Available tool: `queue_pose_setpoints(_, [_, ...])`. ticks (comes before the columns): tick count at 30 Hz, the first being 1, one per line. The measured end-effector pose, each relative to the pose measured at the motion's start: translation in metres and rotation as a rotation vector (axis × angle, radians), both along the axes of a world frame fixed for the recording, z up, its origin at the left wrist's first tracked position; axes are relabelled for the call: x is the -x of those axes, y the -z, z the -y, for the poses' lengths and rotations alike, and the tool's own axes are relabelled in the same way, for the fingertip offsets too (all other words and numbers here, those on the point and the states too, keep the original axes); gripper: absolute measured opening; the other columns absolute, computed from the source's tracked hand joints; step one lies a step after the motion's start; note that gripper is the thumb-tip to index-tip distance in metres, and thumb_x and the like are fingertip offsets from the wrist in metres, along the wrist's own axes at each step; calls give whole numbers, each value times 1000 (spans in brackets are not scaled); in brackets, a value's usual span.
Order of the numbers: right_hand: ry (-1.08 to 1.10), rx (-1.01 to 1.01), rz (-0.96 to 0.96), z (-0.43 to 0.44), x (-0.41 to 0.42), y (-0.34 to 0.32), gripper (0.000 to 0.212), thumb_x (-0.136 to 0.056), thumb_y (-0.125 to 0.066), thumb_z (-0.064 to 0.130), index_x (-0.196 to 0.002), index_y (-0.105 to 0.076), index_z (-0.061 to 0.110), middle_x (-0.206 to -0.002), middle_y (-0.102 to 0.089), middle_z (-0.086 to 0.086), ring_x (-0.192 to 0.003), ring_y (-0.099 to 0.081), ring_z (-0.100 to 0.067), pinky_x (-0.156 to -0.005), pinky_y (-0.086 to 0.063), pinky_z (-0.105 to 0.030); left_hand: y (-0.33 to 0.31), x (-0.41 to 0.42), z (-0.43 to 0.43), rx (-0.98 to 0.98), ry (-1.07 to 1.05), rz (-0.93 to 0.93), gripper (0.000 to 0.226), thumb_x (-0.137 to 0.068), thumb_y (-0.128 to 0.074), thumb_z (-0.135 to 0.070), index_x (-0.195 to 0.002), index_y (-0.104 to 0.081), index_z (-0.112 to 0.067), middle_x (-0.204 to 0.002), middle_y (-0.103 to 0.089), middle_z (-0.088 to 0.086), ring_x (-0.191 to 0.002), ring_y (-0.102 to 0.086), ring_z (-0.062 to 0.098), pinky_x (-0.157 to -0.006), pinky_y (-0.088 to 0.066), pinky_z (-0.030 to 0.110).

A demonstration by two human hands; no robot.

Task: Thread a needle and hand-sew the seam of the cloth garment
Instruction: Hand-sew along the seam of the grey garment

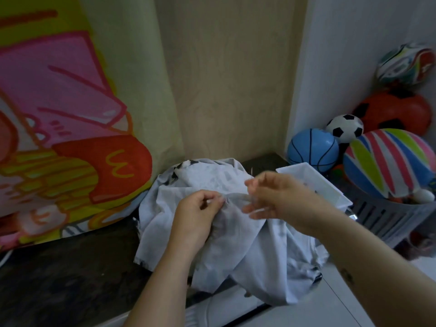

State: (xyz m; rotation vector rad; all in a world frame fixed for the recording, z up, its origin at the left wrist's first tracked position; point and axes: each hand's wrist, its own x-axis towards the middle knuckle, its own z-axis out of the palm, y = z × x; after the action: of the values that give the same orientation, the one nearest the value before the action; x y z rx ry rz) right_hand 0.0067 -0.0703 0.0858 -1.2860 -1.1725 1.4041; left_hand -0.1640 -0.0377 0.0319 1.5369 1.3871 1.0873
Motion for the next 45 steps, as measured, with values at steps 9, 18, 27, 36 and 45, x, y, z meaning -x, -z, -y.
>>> queue_pose_setpoints(9, [134,-121,319,-13,-13,26,10,-85,-66,8,-76,-64,11,-72,-72,-9,-79,-71,-28,-81,-57,-33,-7,2,6,5,80,20,16,-86,-68,-19,-76,-66,-31,-78,-70,-13,-79,-65,1,-74,-49,16])
queue_pose_setpoints(18, [79,-276,598,-1,-2,4,8,-88,-62,16,-82,-65,20,-71,-70,4,-61,-66,-7,-62,-53,-14,-11,-1,8,71,8,78,6,-87,-68,-24,-83,-68,-29,-88,-71,-11,-86,-64,2,-80,-50,19])
queue_pose_setpoints(27, [-131,-167,796,7,13,8,10,-87,-60,19,-80,-67,19,-66,-71,5,-55,-66,-7,-68,-56,-22,-12,0,9,60,38,135,12,-86,-69,-21,-79,-68,-31,-84,-71,-13,-82,-66,-3,-76,-50,15])
queue_pose_setpoints(36, [-141,-146,812,4,13,9,10,-88,-60,21,-82,-67,19,-68,-71,6,-55,-65,-4,-65,-53,-16,-12,0,9,45,46,111,12,-86,-69,-22,-80,-67,-31,-87,-71,-13,-85,-65,-1,-76,-49,15])
queue_pose_setpoints(45, [-169,-125,833,4,13,9,11,-89,-59,22,-81,-67,20,-70,-71,5,-55,-66,-5,-67,-55,-19,-13,-2,11,13,57,66,15,-87,-68,-22,-78,-66,-33,-81,-69,-16,-79,-64,-4,-67,-47,8])
